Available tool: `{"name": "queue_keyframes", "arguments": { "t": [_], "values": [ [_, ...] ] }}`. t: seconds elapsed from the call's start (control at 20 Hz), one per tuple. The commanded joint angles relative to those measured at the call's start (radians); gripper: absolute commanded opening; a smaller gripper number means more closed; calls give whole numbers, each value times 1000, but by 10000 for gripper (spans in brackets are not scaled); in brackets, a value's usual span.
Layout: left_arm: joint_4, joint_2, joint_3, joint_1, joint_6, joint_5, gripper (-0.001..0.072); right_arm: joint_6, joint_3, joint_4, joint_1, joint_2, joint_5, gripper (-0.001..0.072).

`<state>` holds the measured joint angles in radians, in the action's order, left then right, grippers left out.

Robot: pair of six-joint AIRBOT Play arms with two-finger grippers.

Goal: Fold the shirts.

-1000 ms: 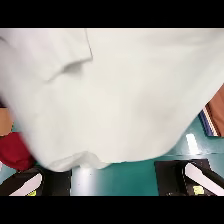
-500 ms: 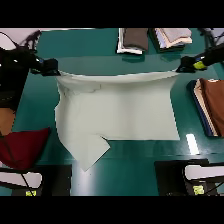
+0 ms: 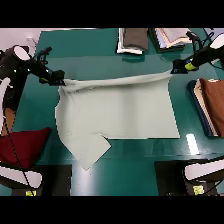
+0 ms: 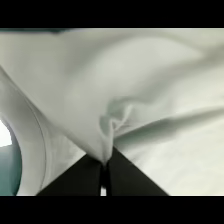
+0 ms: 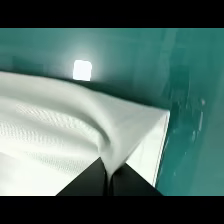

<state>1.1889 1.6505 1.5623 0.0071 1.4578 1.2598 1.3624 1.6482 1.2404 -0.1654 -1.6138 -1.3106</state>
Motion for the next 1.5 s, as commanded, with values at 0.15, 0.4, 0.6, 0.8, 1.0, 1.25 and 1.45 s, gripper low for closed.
{"name": "queue_keyframes", "arguments": {
  "t": [0.15,0.4,0.6,0.8,1.0,1.25,1.45],
  "values": [
    [9,3,-184,0,0,4,24,-1,-238,34,11,32,14,19],
    [19,-30,-180,0,35,28,541,4,-267,-64,-1,43,36,406],
    [151,-227,-228,0,48,69,541,6,-284,-67,-27,184,16,405],
    [268,-533,-558,0,141,49,541,6,-431,-68,-39,397,35,405],
    [121,-788,-925,0,171,48,541,6,-541,-71,-37,531,104,405],
    [-54,-897,-1149,0,191,-23,540,6,-565,-72,-37,583,126,405],
    [-148,-897,-1228,0,178,-98,541,6,-565,-72,-37,586,103,405]
  ]
}}
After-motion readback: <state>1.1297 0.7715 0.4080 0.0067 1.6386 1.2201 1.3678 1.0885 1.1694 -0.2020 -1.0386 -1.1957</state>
